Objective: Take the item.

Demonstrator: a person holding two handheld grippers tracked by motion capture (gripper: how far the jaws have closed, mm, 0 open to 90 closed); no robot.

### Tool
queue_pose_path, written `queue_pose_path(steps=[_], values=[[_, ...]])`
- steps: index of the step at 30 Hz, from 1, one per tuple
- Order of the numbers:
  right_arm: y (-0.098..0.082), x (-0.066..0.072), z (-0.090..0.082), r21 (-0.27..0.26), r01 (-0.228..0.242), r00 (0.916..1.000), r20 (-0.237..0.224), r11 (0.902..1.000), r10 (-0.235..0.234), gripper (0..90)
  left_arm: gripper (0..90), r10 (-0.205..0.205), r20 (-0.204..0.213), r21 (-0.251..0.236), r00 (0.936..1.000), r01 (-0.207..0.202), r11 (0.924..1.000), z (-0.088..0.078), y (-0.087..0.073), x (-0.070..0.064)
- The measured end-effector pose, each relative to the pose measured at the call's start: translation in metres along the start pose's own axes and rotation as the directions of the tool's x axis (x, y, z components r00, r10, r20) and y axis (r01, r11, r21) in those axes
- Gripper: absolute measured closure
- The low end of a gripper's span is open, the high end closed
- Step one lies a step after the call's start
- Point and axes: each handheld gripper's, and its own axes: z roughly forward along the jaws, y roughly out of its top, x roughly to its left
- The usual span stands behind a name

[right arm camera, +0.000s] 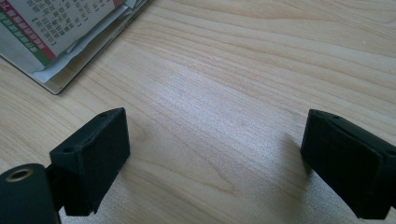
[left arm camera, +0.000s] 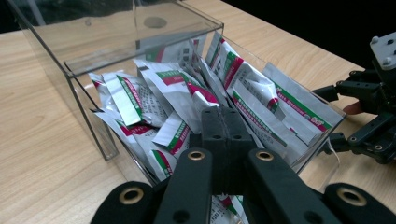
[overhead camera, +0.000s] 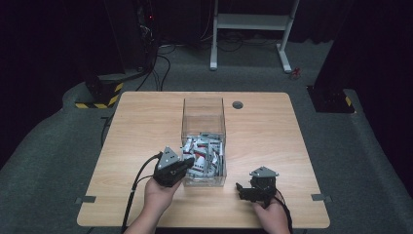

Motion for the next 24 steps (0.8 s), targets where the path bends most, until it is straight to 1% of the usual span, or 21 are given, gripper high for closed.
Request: queue_pose_path(steps=[3, 10, 16, 24], values=[[0.000, 0.000, 0.000, 0.000, 0.000, 1.0000, 0.000, 1.0000, 0.000, 7.8, 90.0, -0.008, -0.005, -0.009, 1.0000, 0.008, 0.9999, -0.002, 0.001, 0.001], [0.000, 0.000, 0.000, 0.000, 0.001, 1.0000, 0.000, 1.0000, -0.001, 7.8, 90.0, 0.009, -0.006, -0.031, 0.9999, -0.010, 0.9995, -0.006, 0.001, 0.001], [0.000, 0.000, 0.000, 0.000, 0.000, 1.0000, 0.000, 1.0000, 0.000, 7.8, 90.0, 0.004, -0.002, -0.048, 1.0000, -0.004, 0.9988, -0.009, 0.003, 0.002], [0.000, 0.000, 0.000, 0.000, 0.001, 1.0000, 0.000, 1.0000, -0.001, 7.8, 90.0, 0.006, -0.012, -0.080, 0.9999, -0.007, 0.9968, -0.016, 0.006, 0.003]])
